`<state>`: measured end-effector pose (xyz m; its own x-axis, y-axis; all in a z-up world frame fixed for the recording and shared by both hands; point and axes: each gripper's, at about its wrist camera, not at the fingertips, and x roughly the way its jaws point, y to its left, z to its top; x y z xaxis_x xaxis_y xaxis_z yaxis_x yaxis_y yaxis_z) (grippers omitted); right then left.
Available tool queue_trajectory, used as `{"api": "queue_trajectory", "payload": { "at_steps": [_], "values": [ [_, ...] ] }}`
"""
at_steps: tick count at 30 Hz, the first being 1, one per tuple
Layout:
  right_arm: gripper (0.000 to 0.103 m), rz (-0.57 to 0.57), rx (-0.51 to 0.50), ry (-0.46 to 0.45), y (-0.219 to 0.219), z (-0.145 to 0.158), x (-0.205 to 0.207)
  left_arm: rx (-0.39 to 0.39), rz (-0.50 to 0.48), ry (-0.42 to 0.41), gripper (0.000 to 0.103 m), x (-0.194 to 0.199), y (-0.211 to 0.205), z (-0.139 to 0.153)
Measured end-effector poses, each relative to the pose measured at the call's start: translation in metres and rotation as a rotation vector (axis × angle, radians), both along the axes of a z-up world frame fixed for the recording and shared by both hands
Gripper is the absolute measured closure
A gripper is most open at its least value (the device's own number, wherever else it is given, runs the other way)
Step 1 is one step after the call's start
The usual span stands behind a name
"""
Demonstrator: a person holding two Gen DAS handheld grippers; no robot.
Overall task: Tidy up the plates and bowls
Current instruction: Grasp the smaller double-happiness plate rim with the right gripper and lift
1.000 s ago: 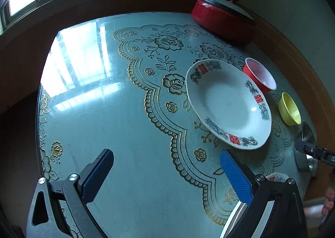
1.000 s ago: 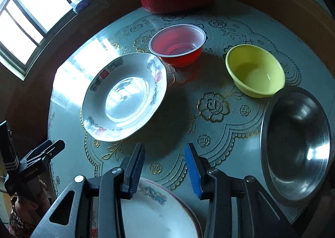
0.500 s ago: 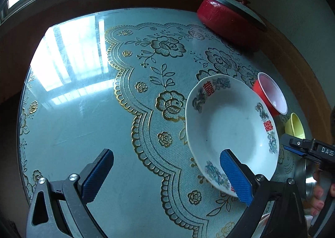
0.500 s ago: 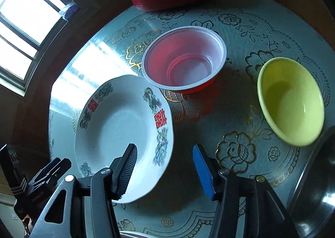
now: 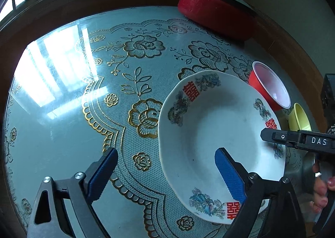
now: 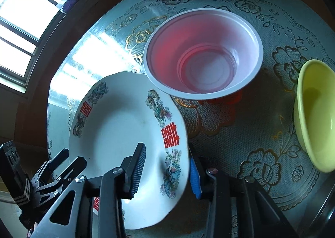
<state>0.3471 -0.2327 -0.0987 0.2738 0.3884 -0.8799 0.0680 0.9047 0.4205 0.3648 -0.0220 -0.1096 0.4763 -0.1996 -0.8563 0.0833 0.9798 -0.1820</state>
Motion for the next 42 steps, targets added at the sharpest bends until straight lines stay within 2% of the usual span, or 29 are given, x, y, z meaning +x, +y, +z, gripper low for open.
{"api": "queue_trajectory", "payload": {
  "at_steps": [6,8,14,20,24,28,30,35,42],
  "values": [
    [0.070,0.013,-0.033,0.001,0.004,-0.001,-0.001,0.000,-0.014,0.008,0.026,0.005,0.000,-0.006],
    [0.075,0.018,-0.051,0.001,0.004,-0.001,-0.005,-0.001,-0.015,0.008,0.027,0.007,0.000,-0.007],
    [0.075,0.022,-0.056,-0.002,0.003,-0.002,-0.007,0.025,-0.048,0.007,0.044,0.011,-0.007,-0.011],
    [0.075,0.031,-0.061,-0.003,0.004,0.000,-0.009,0.033,-0.063,0.003,0.046,0.012,-0.013,-0.013],
    [0.075,0.043,-0.061,0.010,0.010,-0.001,-0.009,0.042,-0.074,0.007,0.055,0.012,-0.016,-0.014],
    [0.075,0.042,-0.057,0.016,0.014,-0.002,-0.010,0.051,-0.066,0.003,0.056,0.012,-0.015,-0.014],
    [0.075,0.043,-0.060,0.014,0.015,-0.002,-0.011,0.054,-0.061,0.001,0.060,0.012,-0.014,-0.014],
    [0.075,0.033,-0.081,0.011,0.018,-0.001,-0.017,0.105,-0.060,-0.041,0.066,0.008,-0.013,-0.008],
    [0.074,0.046,-0.110,0.005,0.025,0.003,-0.026,0.121,-0.054,-0.069,0.070,0.000,-0.010,-0.003]
  ]
}}
